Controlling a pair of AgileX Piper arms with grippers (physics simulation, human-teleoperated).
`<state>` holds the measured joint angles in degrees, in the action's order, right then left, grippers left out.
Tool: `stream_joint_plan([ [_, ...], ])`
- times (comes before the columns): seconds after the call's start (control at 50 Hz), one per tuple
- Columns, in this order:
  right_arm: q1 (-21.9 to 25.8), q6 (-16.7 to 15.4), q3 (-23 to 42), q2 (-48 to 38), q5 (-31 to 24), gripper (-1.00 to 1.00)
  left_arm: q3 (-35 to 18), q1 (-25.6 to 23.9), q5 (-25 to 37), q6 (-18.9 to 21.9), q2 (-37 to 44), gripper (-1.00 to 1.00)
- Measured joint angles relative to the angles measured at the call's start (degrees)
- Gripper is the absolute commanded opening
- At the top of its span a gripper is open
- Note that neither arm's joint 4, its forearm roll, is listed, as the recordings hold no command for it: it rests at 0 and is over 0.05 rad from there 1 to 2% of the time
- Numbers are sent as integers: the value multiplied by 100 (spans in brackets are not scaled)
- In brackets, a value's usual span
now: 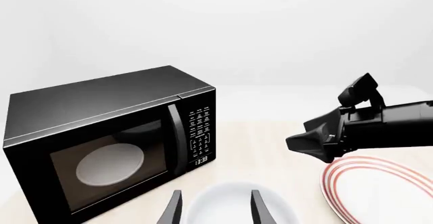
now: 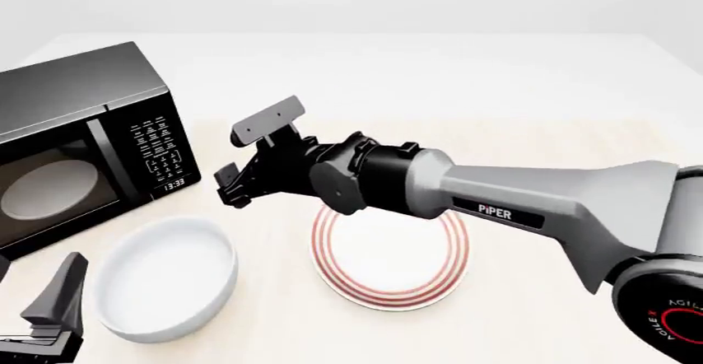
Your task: Put the white bowl to the right of the plate.
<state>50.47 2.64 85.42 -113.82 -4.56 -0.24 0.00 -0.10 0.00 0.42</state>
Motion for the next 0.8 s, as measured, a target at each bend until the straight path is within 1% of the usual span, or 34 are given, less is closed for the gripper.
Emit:
stream_joint_plan([
  [0.32, 171, 140, 144, -302, 17, 100, 0, 0, 0, 0, 0, 100],
  [0.8, 256, 376, 276, -672, 36, 100, 0, 0, 0, 0, 0, 100],
])
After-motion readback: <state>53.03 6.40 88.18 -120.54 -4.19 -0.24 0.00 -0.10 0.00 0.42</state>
